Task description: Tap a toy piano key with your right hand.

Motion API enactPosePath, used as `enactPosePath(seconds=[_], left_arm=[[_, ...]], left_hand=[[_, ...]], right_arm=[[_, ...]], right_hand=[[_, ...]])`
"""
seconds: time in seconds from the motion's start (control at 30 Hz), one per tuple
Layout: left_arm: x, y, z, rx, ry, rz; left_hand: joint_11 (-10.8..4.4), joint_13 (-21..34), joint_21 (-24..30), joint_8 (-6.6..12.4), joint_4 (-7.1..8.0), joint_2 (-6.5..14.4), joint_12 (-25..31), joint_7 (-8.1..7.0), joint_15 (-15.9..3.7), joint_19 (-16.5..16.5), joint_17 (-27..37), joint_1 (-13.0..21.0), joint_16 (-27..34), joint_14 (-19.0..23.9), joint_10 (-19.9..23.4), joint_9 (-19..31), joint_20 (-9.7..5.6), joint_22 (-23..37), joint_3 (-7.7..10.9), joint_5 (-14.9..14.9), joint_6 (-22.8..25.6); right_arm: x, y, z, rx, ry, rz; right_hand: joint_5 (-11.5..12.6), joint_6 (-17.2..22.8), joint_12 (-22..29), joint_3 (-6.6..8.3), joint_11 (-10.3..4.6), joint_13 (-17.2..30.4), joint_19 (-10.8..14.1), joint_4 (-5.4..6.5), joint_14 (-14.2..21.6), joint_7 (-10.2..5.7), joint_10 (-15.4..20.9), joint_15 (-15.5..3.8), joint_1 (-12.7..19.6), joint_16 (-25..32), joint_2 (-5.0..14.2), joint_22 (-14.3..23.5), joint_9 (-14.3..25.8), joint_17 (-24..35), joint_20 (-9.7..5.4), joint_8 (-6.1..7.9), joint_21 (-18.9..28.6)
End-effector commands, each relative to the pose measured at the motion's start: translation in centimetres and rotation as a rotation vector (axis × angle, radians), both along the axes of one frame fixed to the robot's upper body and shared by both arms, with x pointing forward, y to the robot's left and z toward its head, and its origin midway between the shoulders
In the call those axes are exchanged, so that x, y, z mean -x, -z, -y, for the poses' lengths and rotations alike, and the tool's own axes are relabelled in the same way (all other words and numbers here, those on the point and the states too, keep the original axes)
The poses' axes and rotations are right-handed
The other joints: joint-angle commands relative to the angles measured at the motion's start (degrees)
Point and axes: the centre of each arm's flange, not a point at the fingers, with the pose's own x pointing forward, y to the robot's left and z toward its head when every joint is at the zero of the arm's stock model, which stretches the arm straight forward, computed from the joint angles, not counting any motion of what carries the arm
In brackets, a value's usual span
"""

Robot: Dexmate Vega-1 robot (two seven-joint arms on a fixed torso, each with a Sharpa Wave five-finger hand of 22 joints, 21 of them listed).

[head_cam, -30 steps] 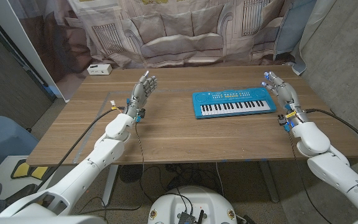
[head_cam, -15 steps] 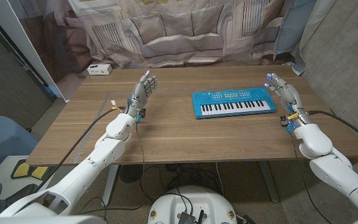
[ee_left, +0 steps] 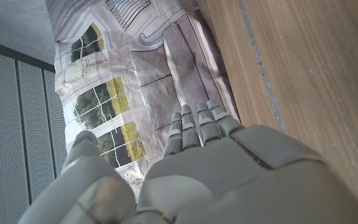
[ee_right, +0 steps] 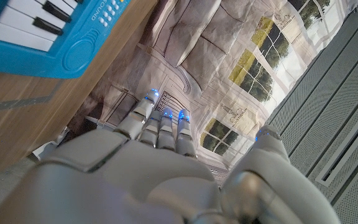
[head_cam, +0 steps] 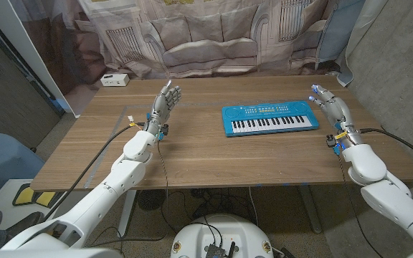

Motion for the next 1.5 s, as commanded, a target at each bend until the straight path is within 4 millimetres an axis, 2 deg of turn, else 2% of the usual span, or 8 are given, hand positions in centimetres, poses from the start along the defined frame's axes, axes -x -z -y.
enactPosePath(seconds=[0.03, 0.23, 0.73, 0.8, 0.87, 1.23, 1.5], left_arm=[[0.1, -0.1, -0.2, 0.007, -0.017, 0.01], [0.0, -0.1, -0.2, 0.036, 0.034, 0.025], [-0.2, 0.0, 0.1, 0.025, 0.028, 0.045], [-0.2, 0.0, 0.1, 0.022, 0.025, 0.046], [-0.2, 0.0, 0.1, 0.021, 0.025, 0.045], [-0.2, 0.1, 0.2, 0.015, 0.014, 0.037], [-0.1, 0.3, 0.2, 0.019, 0.012, 0.016]], left_hand=[[-0.15, 0.14, 0.05, 0.26, -0.49, 0.2, 0.51, -0.11, -0.16, 0.32, 0.26, 0.76, 0.28, 0.87, 1.0, 0.21, 0.32, 0.19, 0.21, -0.11, 0.76], [-0.49, 0.15, 0.07, 0.43, -0.54, 0.28, 0.56, -0.31, -0.52, 0.51, 0.26, 0.85, 0.41, 1.5, 1.46, 0.21, 0.28, 0.18, 0.25, -0.13, 1.6], [-0.93, 0.15, 0.02, 0.39, -0.68, -0.06, 0.64, -0.48, -1.16, 0.74, 0.24, 0.86, 0.44, 2.31, 2.37, 0.22, 0.25, 0.18, 0.06, -0.21, 2.42], [-0.78, 0.15, -0.02, 0.36, -0.69, -0.15, 0.61, -0.45, -1.11, 0.67, 0.24, 0.83, 0.4, 2.29, 2.38, 0.22, 0.27, 0.18, 0.0, -0.22, 2.44], [-1.08, 0.15, -0.04, 0.31, -0.71, -0.27, 0.6, -0.49, -1.09, 0.65, 0.24, 0.79, 0.36, 2.31, 2.48, 0.22, 0.27, 0.18, -0.07, -0.23, 2.46], [-1.36, 0.15, -0.12, 0.32, -0.75, -0.51, 0.56, -0.68, -1.16, 0.57, 0.25, 0.72, 0.24, 2.36, 2.82, 0.23, 0.29, 0.18, -0.23, -0.23, 2.99], [-1.35, 0.15, -0.15, 0.29, -0.75, -0.48, 0.51, -0.65, -1.15, 0.56, 0.25, 0.74, 0.17, 2.38, 2.96, 0.23, 0.29, 0.19, -0.23, -0.21, 3.22]], right_arm=[[0.6, 0.3, 0.3, 0.031, 0.035, 0.01], [0.9, 0.7, 0.4, 0.046, 0.064, 0.013], [2.2, 0.8, 0.7, 0.1, 0.155, 0.026], [2.3, 0.8, 0.8, 0.106, 0.168, 0.027], [2.5, 0.8, 0.8, 0.117, 0.184, 0.031], [3.0, 0.8, 0.7, 0.166, 0.241, 0.033], [3.3, 0.6, 0.5, 0.206, 0.279, 0.039]], right_hand=[[0.36, 0.54, -0.28, -0.06, 0.21, 0.21, -0.78, -0.38, -0.52, -0.28, -0.31, -0.08, 1.02, -0.23, 0.01, 0.14, 0.31, 0.0, 0.06, -0.14, -0.23], [0.4, -0.03, -0.39, -0.06, 0.13, 0.22, -1.1, -0.42, -1.0, -0.74, -0.6, -0.13, 1.11, -0.42, 0.08, 0.14, 0.33, -0.02, 0.05, -0.42, -0.38], [0.47, -0.33, -0.49, -0.07, 0.1, 0.24, -1.86, -0.47, -1.64, -1.08, -0.95, -0.3, 1.26, -0.64, 0.18, 0.14, 0.34, -0.05, 0.06, -0.58, -0.64], [0.48, -0.34, -0.48, -0.06, -0.01, 0.24, -1.96, -0.47, -1.68, -1.23, -0.93, -0.25, 1.29, -0.65, 0.22, 0.14, 0.35, -0.05, 0.1, -0.59, -0.67], [0.51, -0.28, -0.44, -0.04, -0.85, 0.24, -2.07, -0.5, -1.8, -1.42, -0.86, -0.32, 1.37, -0.67, 0.31, 0.15, 0.35, -0.07, 0.07, -0.57, -0.68], [0.57, -0.16, -0.38, -0.01, -0.32, 0.24, -2.5, -0.55, -2.12, -1.51, -0.75, -0.58, 1.55, -0.75, 0.46, 0.15, 0.36, -0.1, -0.03, -0.54, -0.76], [0.59, -0.1, -0.42, -0.04, -0.61, 0.24, -2.67, -0.55, -2.15, -1.51, -0.87, -0.59, 1.58, -0.73, 0.48, 0.15, 0.37, -0.11, -0.08, -0.53, -0.78]])
